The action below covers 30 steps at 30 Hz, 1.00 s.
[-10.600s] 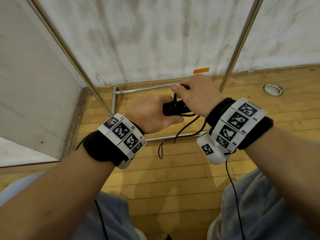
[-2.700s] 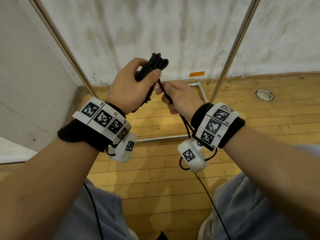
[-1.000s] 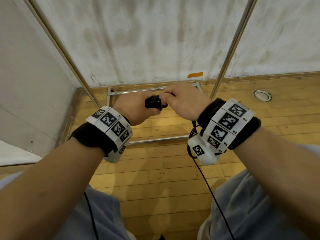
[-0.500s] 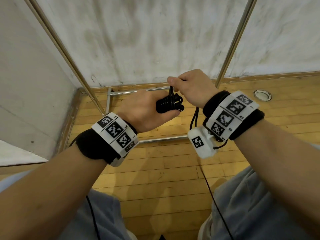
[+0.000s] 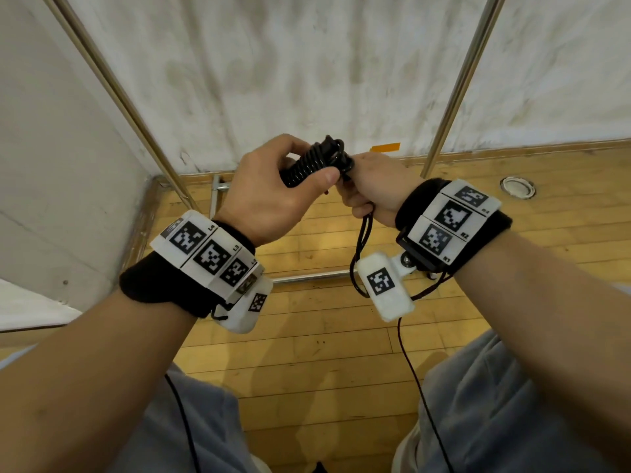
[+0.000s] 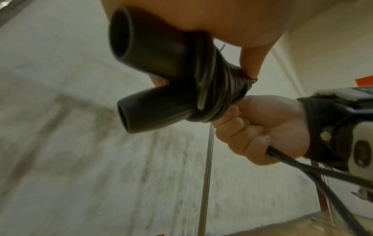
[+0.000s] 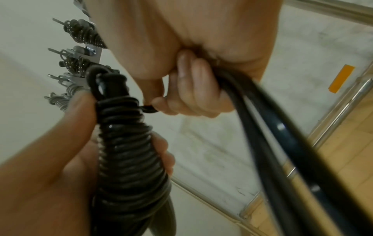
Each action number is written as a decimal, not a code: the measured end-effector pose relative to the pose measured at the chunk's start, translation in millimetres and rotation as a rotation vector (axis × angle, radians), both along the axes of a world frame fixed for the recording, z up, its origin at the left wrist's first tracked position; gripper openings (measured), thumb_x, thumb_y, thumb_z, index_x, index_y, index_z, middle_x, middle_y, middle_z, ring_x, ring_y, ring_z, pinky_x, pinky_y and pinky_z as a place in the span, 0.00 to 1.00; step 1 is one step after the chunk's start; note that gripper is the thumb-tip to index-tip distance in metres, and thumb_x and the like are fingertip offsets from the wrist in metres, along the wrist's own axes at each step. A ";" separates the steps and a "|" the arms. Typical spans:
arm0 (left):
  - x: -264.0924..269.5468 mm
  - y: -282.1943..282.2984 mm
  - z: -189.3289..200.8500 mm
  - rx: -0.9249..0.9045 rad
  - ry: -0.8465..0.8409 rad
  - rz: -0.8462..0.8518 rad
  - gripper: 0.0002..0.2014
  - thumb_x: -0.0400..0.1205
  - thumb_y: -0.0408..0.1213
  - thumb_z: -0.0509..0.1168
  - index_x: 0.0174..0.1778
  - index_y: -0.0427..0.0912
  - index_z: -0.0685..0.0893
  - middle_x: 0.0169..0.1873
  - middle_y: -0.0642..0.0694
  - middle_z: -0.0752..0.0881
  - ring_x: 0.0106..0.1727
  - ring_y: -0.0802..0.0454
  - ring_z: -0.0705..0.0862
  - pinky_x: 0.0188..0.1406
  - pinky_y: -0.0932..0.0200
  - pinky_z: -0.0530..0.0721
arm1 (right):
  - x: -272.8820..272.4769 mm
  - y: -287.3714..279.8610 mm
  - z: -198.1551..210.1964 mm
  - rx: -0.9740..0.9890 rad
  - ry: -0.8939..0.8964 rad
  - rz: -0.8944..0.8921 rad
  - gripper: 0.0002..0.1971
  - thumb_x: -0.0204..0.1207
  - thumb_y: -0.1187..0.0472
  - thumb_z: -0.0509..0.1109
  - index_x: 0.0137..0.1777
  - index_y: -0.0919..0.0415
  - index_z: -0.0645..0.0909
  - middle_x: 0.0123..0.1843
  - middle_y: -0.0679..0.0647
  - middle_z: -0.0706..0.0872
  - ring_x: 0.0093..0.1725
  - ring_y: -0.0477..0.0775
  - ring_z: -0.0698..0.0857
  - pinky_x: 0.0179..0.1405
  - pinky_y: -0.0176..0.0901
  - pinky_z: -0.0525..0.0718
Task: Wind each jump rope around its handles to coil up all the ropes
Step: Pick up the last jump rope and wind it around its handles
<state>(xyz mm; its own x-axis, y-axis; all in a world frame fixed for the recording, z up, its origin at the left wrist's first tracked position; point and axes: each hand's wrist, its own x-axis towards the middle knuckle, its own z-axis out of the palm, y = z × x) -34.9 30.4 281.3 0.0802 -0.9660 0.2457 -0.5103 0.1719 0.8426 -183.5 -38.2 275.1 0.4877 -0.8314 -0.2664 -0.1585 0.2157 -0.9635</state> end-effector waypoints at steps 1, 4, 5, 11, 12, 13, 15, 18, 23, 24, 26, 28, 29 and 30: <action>0.2 -0.7 0.5 -0.009 0.040 -0.001 0.16 0.74 0.51 0.70 0.54 0.47 0.79 0.33 0.43 0.87 0.27 0.45 0.85 0.24 0.50 0.83 | 1.8 1.4 -1.1 -0.006 -0.010 -0.009 0.17 0.83 0.56 0.58 0.31 0.55 0.70 0.18 0.44 0.68 0.17 0.43 0.60 0.14 0.32 0.59; 2.4 -5.2 -0.1 -0.032 0.098 0.006 0.19 0.77 0.49 0.68 0.60 0.45 0.78 0.34 0.38 0.87 0.28 0.37 0.85 0.21 0.47 0.84 | 8.2 7.1 -5.4 -0.088 -0.046 -0.045 0.13 0.84 0.53 0.58 0.37 0.53 0.73 0.20 0.45 0.71 0.17 0.42 0.63 0.15 0.33 0.62; 3.1 -6.5 -0.6 -0.033 0.109 0.003 0.20 0.78 0.49 0.68 0.62 0.44 0.78 0.34 0.38 0.87 0.29 0.35 0.85 0.20 0.46 0.85 | 10.4 9.0 -7.1 -0.150 -0.018 -0.064 0.13 0.84 0.53 0.58 0.38 0.52 0.73 0.23 0.46 0.72 0.18 0.43 0.64 0.17 0.35 0.63; 4.5 -11.2 -4.1 -0.007 0.129 0.019 0.16 0.81 0.46 0.66 0.61 0.43 0.80 0.33 0.43 0.87 0.30 0.35 0.86 0.21 0.44 0.86 | 15.6 16.4 -14.3 -0.530 0.224 -0.099 0.15 0.84 0.58 0.58 0.34 0.50 0.73 0.27 0.44 0.73 0.24 0.41 0.70 0.27 0.37 0.66; 5.1 -11.6 -3.6 -0.006 0.136 0.032 0.14 0.82 0.46 0.66 0.60 0.44 0.81 0.33 0.44 0.88 0.30 0.38 0.87 0.21 0.46 0.86 | 15.3 17.4 -15.0 -0.542 0.233 -0.081 0.14 0.84 0.58 0.58 0.36 0.51 0.75 0.27 0.42 0.74 0.25 0.40 0.71 0.27 0.36 0.67; 5.7 -11.7 -2.7 -0.004 0.145 0.040 0.13 0.81 0.46 0.66 0.59 0.45 0.81 0.33 0.45 0.88 0.30 0.40 0.87 0.22 0.48 0.86 | 15.1 18.6 -16.0 -0.540 0.233 -0.056 0.12 0.84 0.59 0.58 0.39 0.52 0.77 0.29 0.42 0.75 0.26 0.40 0.72 0.28 0.36 0.68; 6.2 -11.1 -1.1 0.003 0.157 0.030 0.13 0.81 0.47 0.66 0.57 0.46 0.81 0.32 0.46 0.88 0.31 0.44 0.88 0.22 0.50 0.87 | 14.6 20.5 -18.1 -0.529 0.250 -0.011 0.12 0.85 0.59 0.56 0.42 0.55 0.78 0.30 0.46 0.77 0.28 0.44 0.75 0.29 0.35 0.73; 5.5 -9.6 1.2 0.016 0.170 0.023 0.14 0.81 0.48 0.66 0.58 0.46 0.81 0.33 0.45 0.88 0.32 0.43 0.88 0.24 0.49 0.87 | 15.0 20.1 -19.2 -0.481 0.304 0.022 0.16 0.86 0.56 0.52 0.41 0.58 0.77 0.28 0.50 0.77 0.28 0.46 0.76 0.25 0.29 0.72; 16.8 -14.7 5.6 0.017 0.061 0.105 0.12 0.81 0.48 0.67 0.58 0.50 0.81 0.36 0.45 0.88 0.32 0.42 0.88 0.26 0.45 0.88 | 18.9 18.7 -17.3 -0.445 0.260 -0.007 0.18 0.85 0.55 0.55 0.35 0.53 0.78 0.25 0.48 0.69 0.21 0.43 0.67 0.26 0.38 0.65; 20.4 -16.3 5.1 0.024 0.025 0.117 0.13 0.81 0.49 0.67 0.59 0.50 0.81 0.36 0.45 0.88 0.31 0.42 0.87 0.25 0.46 0.88 | 18.7 18.9 -16.5 -0.462 0.266 -0.009 0.16 0.84 0.54 0.57 0.36 0.53 0.80 0.26 0.48 0.70 0.23 0.44 0.68 0.27 0.39 0.66; 27.0 -18.3 1.4 0.025 -0.058 0.134 0.15 0.80 0.50 0.68 0.61 0.51 0.79 0.36 0.48 0.88 0.29 0.46 0.86 0.23 0.52 0.86 | 17.9 19.3 -14.3 -0.479 0.293 0.011 0.14 0.83 0.52 0.60 0.41 0.57 0.83 0.27 0.49 0.71 0.26 0.47 0.70 0.28 0.40 0.68; 31.6 -19.7 -4.4 0.006 -0.188 0.145 0.17 0.79 0.53 0.67 0.61 0.53 0.79 0.38 0.54 0.86 0.30 0.52 0.84 0.28 0.55 0.84 | 18.2 19.0 -12.1 -0.483 0.321 0.040 0.13 0.82 0.53 0.61 0.41 0.56 0.82 0.26 0.47 0.71 0.23 0.44 0.69 0.25 0.37 0.67; 33.2 -20.6 -7.8 -0.002 -0.259 0.150 0.18 0.78 0.55 0.66 0.62 0.53 0.78 0.39 0.55 0.85 0.34 0.53 0.84 0.33 0.56 0.83 | 18.7 19.4 -11.4 -0.500 0.344 0.048 0.13 0.83 0.54 0.60 0.40 0.54 0.81 0.26 0.46 0.71 0.22 0.42 0.69 0.23 0.35 0.67; 34.4 -21.5 -11.2 -0.004 -0.319 0.157 0.19 0.78 0.56 0.66 0.63 0.54 0.78 0.41 0.55 0.85 0.38 0.52 0.84 0.37 0.55 0.82 | 19.4 20.2 -10.8 -0.527 0.375 0.053 0.13 0.84 0.54 0.59 0.40 0.54 0.80 0.27 0.46 0.73 0.24 0.41 0.71 0.22 0.33 0.67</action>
<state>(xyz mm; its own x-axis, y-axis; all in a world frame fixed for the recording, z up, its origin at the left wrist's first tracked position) -0.5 8.9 270.1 0.1459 -0.9472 0.2856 -0.7683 0.0734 0.6358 -164.1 -18.0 264.3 0.4849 -0.8745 0.0106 -0.5023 -0.2884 -0.8152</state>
